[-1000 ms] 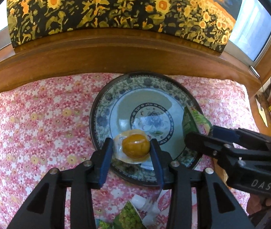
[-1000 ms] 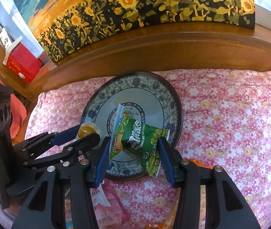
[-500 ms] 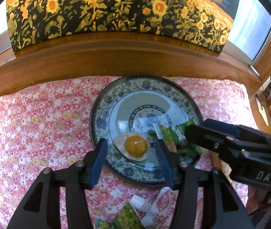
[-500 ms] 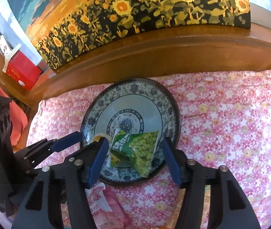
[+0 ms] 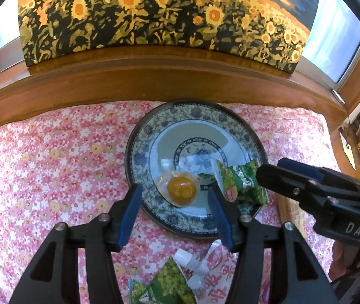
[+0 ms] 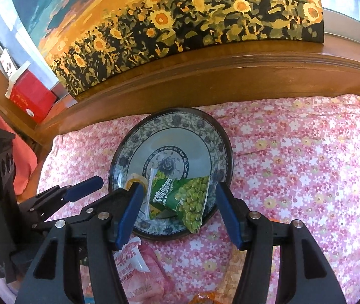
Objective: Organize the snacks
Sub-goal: 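Lower the cake onto the plate and open the left tool while the right tool releases the bag, then lift both open tools away from the plate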
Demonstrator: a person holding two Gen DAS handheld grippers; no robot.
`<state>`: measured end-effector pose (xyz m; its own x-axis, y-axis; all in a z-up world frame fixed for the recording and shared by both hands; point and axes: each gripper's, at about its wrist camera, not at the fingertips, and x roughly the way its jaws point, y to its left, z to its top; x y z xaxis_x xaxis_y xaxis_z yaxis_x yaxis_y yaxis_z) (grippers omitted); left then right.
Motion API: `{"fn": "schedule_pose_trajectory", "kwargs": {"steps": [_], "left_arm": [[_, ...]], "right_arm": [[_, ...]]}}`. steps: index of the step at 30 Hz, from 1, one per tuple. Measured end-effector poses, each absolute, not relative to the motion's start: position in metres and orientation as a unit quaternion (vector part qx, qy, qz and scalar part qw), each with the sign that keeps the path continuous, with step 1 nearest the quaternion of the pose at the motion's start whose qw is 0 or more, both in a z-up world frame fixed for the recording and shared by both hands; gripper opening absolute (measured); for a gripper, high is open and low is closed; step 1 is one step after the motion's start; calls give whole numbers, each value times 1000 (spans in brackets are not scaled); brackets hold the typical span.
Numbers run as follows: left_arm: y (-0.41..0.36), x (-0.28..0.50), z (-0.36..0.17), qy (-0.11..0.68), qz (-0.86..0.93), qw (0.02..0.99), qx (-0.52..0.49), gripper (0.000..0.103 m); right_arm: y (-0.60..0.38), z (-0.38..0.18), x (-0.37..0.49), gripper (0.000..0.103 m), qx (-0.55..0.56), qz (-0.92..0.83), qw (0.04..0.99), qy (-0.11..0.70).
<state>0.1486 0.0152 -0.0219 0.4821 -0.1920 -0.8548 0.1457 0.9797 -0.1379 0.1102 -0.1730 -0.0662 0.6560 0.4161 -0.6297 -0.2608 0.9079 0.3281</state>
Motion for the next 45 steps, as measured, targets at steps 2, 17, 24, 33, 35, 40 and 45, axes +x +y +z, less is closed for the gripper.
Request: {"fn": "schedule_pose_trajectory", "kwargs": {"steps": [2, 17, 24, 33, 35, 40, 45], "left_arm": [[19, 141, -19, 499, -95, 861, -25, 58], [36, 102, -1, 506, -76, 858, -48, 58], [37, 89, 5, 508, -67, 857, -52, 58], [37, 77, 6, 511, -58, 856, -60, 58], [38, 74, 7, 511, -57, 855, -61, 58], [41, 64, 8, 511, -54, 856, -66, 58], [44, 55, 7, 514, -49, 854, -70, 58]], "right_arm": [[-172, -65, 105, 61, 102, 187, 904, 371], [-182, -62, 69, 61, 100, 181, 906, 368], [-185, -63, 59, 61, 101, 180, 907, 368], [-188, -65, 45, 61, 101, 180, 907, 367], [-189, -66, 43, 61, 101, 180, 907, 367], [-190, -67, 35, 61, 98, 177, 908, 366], [-197, -72, 19, 61, 103, 174, 907, 369]]}}
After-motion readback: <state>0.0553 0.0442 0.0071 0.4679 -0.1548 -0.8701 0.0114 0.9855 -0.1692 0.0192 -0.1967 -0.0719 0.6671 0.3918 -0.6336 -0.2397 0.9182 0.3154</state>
